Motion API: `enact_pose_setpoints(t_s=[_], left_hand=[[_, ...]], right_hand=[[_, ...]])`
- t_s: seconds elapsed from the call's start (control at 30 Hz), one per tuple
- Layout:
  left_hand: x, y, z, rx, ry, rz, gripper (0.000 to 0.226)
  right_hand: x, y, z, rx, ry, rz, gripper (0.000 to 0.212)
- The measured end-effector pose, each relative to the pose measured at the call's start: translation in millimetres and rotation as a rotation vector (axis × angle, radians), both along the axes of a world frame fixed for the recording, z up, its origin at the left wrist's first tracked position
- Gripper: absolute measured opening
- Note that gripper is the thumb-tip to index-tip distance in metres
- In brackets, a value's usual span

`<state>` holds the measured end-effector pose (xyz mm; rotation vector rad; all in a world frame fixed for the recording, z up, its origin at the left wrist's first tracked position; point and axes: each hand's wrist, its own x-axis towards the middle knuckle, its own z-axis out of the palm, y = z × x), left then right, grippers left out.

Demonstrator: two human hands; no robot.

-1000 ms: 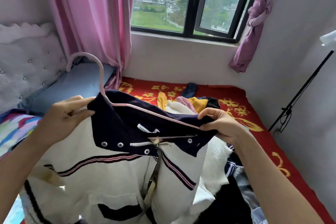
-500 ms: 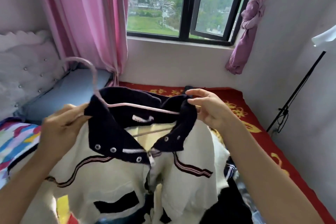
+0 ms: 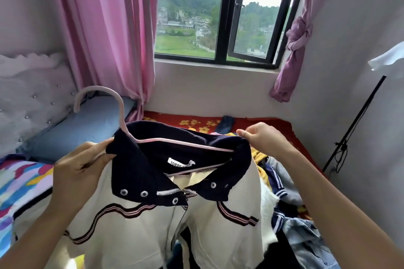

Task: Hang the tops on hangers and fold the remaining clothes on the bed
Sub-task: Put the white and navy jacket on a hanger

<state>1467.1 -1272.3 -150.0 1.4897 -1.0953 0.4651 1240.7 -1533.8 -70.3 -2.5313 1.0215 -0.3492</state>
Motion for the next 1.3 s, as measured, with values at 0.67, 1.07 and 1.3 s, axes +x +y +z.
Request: enact_pose_setpoints(t_s=[0.67, 1.07, 1.3], left_hand=[[-27.9, 24.8, -1.1, -0.025, 0.014, -0.024, 0.054], [-31.5, 19.1, 0.4, 0.123, 0.144, 0.112, 0.042], [-6.6, 62.5, 18.5, 0.233, 0.192, 0.011, 0.025]], right_hand=[[54.7, -9.1, -23.2, 0.921, 0.186, 0.554, 0.027], [65.2, 84.8, 7.7, -0.008, 0.107, 0.745, 0.026], [64.6, 60.9, 25.2, -0.048, 0.134, 0.713, 0.027]])
